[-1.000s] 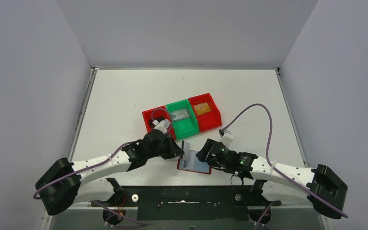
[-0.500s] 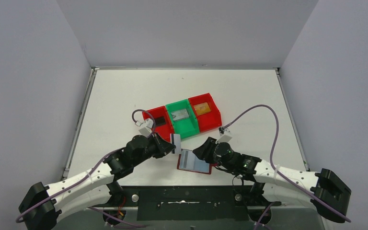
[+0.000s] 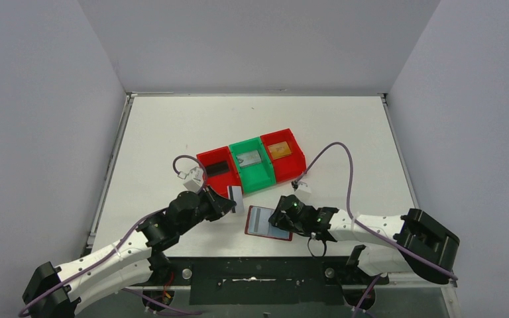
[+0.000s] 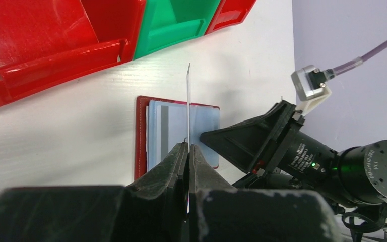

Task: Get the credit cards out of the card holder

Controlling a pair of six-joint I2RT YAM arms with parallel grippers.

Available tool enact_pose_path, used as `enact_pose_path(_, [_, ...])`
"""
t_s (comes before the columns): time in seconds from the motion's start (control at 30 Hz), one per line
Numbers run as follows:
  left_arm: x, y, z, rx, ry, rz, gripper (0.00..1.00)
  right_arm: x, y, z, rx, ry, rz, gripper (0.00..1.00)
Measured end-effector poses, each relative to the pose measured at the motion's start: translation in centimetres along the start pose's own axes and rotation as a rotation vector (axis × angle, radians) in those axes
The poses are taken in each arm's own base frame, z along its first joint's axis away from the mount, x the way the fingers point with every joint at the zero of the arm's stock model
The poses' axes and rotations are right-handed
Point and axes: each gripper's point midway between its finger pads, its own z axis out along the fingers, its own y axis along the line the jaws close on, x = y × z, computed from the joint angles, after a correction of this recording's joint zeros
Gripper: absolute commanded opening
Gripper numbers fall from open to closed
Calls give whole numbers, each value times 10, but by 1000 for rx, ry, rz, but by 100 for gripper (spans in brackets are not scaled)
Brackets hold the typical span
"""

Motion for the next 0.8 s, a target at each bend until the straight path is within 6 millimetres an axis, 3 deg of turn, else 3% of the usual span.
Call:
enact_pose_path(0.2, [4, 5, 4, -24, 15, -4, 0, -10, -1, -14, -8, -37, -1, 32])
enact_pose_path(0.37, [7, 8, 6, -35, 27, -2, 0, -14, 25, -11, -92, -37, -27, 31])
enact_pose_path(0.5, [7, 8, 6, -33, 28, -2, 0, -12, 46, 3, -113, -2, -49, 30])
enact_pose_path(0.63, [7, 7, 5, -27, 28, -4, 0, -6, 33, 13, -33, 24, -61, 31])
enact_pose_path(0.8, [5, 4, 2, -15, 22, -6, 0, -6, 9, 5, 54, 18, -71, 34])
